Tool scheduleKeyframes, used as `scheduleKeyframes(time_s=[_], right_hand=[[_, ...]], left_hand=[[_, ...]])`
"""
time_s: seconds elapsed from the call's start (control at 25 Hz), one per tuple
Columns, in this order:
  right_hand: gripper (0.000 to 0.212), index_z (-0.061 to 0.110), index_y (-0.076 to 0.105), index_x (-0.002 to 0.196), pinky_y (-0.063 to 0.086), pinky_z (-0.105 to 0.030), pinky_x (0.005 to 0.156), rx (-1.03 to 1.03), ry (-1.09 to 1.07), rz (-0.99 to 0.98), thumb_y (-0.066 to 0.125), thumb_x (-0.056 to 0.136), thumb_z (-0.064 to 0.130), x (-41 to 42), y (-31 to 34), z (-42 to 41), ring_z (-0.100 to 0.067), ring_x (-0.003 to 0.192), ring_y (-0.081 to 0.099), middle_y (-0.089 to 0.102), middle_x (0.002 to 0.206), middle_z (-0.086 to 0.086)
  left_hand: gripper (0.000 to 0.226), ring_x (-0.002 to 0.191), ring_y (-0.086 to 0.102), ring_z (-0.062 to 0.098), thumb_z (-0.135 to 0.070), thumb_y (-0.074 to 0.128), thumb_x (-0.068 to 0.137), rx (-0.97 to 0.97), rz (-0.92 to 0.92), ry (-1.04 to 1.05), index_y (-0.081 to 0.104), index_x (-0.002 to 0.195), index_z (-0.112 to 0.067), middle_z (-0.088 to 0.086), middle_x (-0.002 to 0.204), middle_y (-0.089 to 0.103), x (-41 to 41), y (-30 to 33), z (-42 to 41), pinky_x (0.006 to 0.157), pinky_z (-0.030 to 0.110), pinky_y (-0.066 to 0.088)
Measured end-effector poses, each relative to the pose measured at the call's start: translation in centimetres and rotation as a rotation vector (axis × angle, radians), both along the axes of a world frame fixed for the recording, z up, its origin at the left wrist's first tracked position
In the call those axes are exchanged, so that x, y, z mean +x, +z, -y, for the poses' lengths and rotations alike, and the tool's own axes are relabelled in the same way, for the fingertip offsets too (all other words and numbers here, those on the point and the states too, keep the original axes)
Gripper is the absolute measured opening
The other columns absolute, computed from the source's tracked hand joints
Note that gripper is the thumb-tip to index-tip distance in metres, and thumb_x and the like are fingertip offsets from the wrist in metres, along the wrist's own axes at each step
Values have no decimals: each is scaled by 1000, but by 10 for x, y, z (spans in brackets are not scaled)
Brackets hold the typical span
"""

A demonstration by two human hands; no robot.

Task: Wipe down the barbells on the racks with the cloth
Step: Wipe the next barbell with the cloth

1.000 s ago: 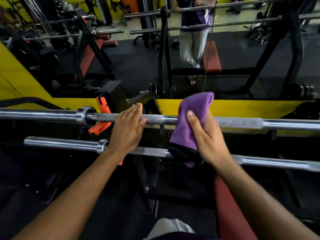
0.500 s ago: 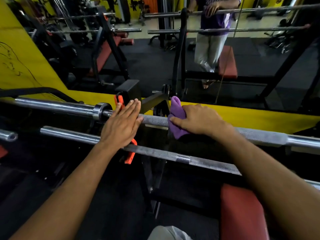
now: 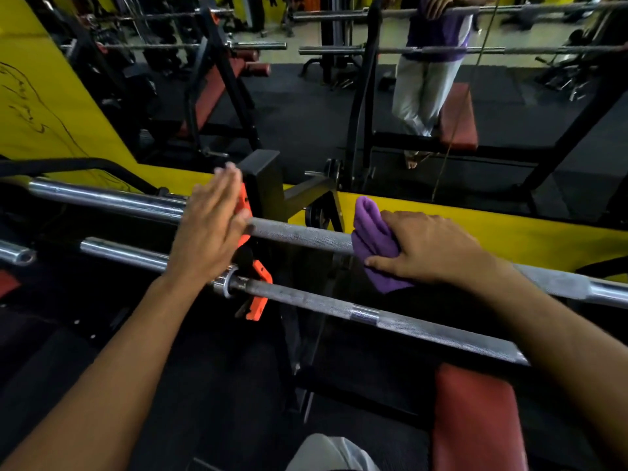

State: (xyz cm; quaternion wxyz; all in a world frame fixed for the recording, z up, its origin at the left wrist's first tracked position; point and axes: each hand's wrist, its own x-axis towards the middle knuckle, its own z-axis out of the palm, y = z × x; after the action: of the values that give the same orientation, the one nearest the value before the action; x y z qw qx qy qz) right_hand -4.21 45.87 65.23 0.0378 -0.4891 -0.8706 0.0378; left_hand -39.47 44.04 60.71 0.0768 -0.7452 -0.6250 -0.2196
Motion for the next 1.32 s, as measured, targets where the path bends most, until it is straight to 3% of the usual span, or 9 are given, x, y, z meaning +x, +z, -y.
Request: scheduleKeyframes(time_s=[0.08,0.24,0.4,0.6,0.8,0.96,1.04,1.12,1.32], right_hand=[[49,26,48,106,43,-34,69,2,79,3,57,85,69,-51,0,-16,-26,86,59,65,105,-1],[65,16,46,128,42,-38,69,118,205,46,61,85,62,-143,-14,-28,-35,101,66,62,120,-11],[68,23,41,135,51,-39,75,173,213,10,56,86,67,-93,-17,-19,-32,103,63,58,121,-5],[50,33,37,105,41,-32,63,170,153,12,46,81,76,-8,-3,4,-25,87,63,60,103,5],[62,21,43,124,46,-37,69,186,232,69,57,83,66,-117,-10,-24,-31,98,65,61,116,-4],[67,17,44,131,40,-37,66,154,265,23,65,82,58,-187,-11,-36,-34,100,66,60,118,-8],[72,20,42,137,42,-37,68,191,283,-10,63,82,62,-174,-14,-31,-33,102,65,59,119,-6],[71,24,41,135,45,-36,70,187,300,-27,61,82,67,-134,-15,-26,-30,101,64,58,118,-2],[58,35,46,122,44,-32,75,13,179,-37,55,79,74,-33,3,-10,-18,96,59,61,116,11]], left_hand=[[68,157,0,15,-53,14,105,-42,101,125,3,163,-18,-1,170,0,-14,0,-6,127,48,-1],[75,156,4,12,-58,5,100,-118,109,168,6,162,-18,-2,170,8,-18,-6,-13,124,38,-4],[69,154,1,8,-54,9,101,-151,144,211,3,163,-22,-3,170,6,-14,0,-7,119,29,-10],[67,144,-2,-2,-51,10,102,-150,146,223,5,162,-22,-2,170,9,-8,0,-7,115,25,-13],[70,146,0,-2,-54,5,101,-121,156,182,9,162,-20,-1,170,12,-13,-3,-9,116,21,-12],[75,154,16,16,-52,3,99,-69,174,143,17,161,-11,5,168,20,-17,-4,-8,120,25,0],[78,154,16,15,-58,3,100,-51,195,135,17,161,-12,5,167,21,-18,-5,-7,121,27,2],[77,150,7,3,-63,2,100,-66,226,159,13,162,-19,0,168,18,-15,-5,-6,120,27,-3],[64,142,4,-1,-49,13,104,-71,263,201,11,163,-24,0,168,19,-9,-3,-6,118,31,-7]])
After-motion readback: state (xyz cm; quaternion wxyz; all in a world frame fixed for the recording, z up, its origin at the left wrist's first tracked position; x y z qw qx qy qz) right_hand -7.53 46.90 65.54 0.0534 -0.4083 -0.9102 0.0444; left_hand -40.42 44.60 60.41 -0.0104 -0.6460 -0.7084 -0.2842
